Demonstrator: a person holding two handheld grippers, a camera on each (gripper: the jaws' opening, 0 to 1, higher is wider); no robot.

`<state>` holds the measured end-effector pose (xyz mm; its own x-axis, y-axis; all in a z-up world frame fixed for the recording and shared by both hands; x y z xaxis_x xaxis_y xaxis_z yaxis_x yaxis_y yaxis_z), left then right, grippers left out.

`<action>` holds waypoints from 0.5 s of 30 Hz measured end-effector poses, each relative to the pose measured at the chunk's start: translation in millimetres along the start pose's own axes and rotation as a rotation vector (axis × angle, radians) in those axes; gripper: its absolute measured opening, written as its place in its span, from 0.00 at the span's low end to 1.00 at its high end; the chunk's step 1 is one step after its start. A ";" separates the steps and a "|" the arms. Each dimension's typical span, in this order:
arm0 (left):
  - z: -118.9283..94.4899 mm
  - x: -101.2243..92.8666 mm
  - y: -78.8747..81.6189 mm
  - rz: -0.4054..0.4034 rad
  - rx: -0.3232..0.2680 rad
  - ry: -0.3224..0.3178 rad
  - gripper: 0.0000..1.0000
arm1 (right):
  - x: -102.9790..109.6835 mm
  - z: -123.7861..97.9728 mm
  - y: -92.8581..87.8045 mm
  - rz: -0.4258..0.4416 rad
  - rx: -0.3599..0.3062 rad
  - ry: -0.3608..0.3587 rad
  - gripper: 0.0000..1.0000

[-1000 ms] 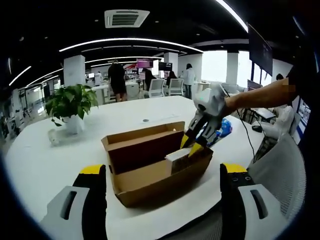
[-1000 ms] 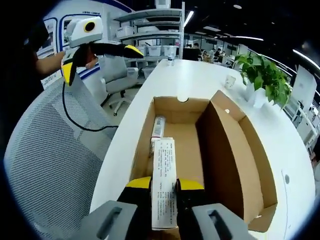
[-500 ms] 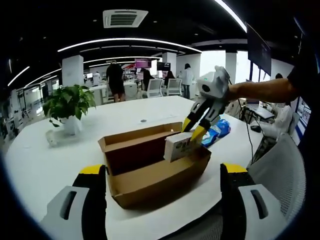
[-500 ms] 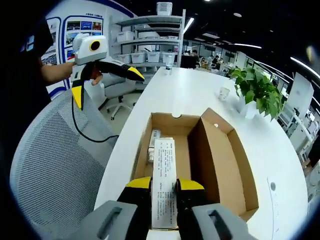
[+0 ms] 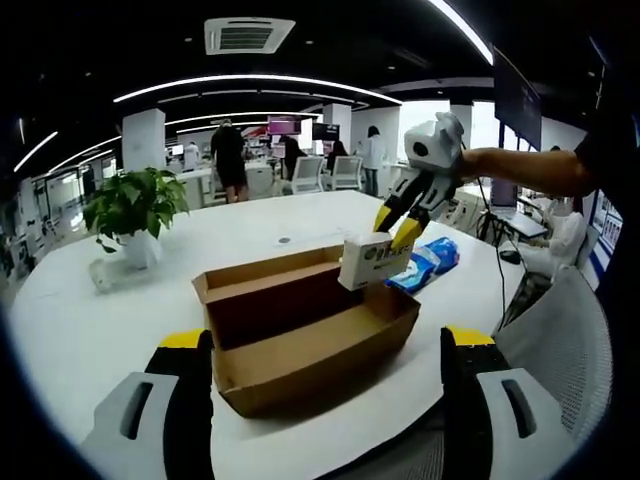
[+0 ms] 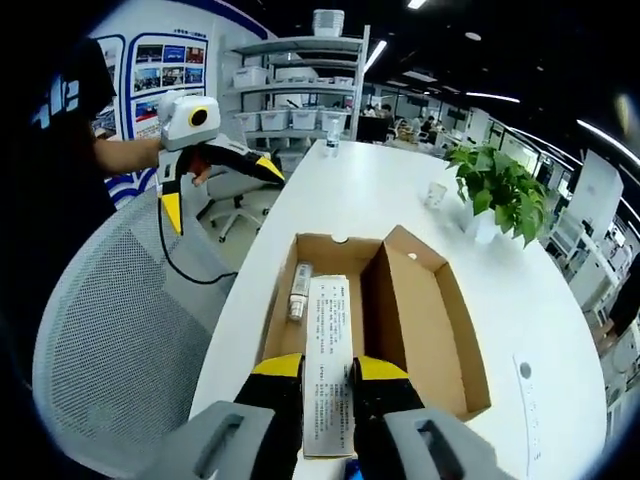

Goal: Operate the shoe box by opening the lid, removing the specified soft item, and placing it in the target area until the item is outside and the box remains undamaged.

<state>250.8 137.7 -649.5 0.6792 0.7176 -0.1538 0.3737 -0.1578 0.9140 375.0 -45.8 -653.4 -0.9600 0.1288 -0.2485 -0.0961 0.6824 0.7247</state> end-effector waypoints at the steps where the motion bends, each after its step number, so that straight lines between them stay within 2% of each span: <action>1: 0.4 -0.5 -0.3 0.001 0.002 -0.001 0.99 | -1.6 -2.0 -0.1 0.000 -0.002 -0.002 0.14; 15: 2.2 -2.3 1.5 -0.004 -0.006 -0.009 0.99 | -24.6 -38.4 -6.9 -0.020 -0.010 -0.038 0.14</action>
<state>251.2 134.4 -648.6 0.6832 0.7124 -0.1606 0.3728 -0.1511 0.9155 389.2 -81.4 -627.6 -0.9472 0.1425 -0.2873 -0.1181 0.6778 0.7257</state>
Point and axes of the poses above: the point that each gripper's makers call its tool centre point, and the gripper's own axes: z roughly forward along the fingers, x roughly to its left, y roughly out of its top, the point moved 3 cm from there along -z, roughly backward along the fingers, and after that the axes turned 15 degrees about -y, right-handed, at the moved point
